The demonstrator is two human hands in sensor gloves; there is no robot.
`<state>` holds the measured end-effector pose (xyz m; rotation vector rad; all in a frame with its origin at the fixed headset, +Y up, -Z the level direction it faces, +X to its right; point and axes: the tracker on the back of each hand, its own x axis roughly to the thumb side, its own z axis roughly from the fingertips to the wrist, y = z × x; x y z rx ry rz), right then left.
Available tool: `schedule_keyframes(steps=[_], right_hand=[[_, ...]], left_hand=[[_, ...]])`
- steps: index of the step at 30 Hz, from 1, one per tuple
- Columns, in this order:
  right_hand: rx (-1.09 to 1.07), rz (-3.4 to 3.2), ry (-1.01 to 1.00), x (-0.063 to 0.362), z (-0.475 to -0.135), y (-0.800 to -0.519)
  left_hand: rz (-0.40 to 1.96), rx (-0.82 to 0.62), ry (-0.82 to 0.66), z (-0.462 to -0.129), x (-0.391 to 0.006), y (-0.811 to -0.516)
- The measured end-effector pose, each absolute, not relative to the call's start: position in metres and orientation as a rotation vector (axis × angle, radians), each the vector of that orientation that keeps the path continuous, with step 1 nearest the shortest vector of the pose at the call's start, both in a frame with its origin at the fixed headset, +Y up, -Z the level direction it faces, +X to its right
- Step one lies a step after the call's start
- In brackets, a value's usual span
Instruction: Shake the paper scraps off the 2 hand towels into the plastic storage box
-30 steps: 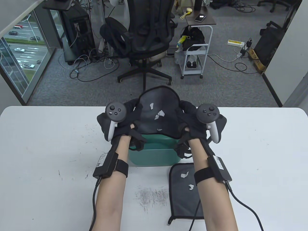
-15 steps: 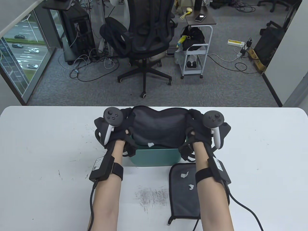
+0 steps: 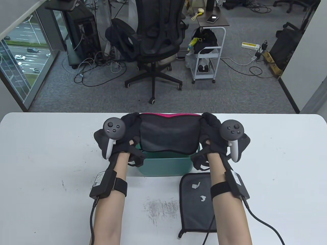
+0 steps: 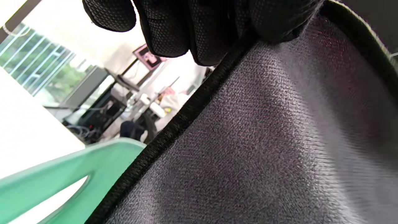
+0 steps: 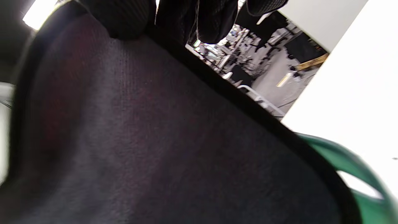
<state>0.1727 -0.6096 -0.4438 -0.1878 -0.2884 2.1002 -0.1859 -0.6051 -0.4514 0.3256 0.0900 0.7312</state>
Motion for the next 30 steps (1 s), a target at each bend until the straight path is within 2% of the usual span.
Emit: schedule_keyframes(steps=[5,11,18,23,28,30], right_hand=[[-0.044,1.979,-0.385,0.172,-0.426,-0.581],[0.142,1.962,-0.391,0.164,-0.391,-0.552],[0.319,2.036,-0.342,0.151,-0.347,-0.542],[0.402,2.095,-0.170,0.133,-0.311,-0.575],[0.437,2.091,0.017,0.114,-0.281,-0.636],[0.443,2.079,0.098,0.108,-0.272,-0.652]], left_hand=[[0.873,0.385,0.027,-0.429,-0.199,-0.575],[0.819,0.467,-0.052,-0.388,-0.220,-0.541],[0.686,0.497,-0.161,-0.336,-0.247,-0.530],[0.682,0.440,-0.154,-0.291,-0.272,-0.557],[0.707,0.361,-0.119,-0.247,-0.296,-0.600],[0.695,0.323,-0.097,-0.230,-0.304,-0.612]])
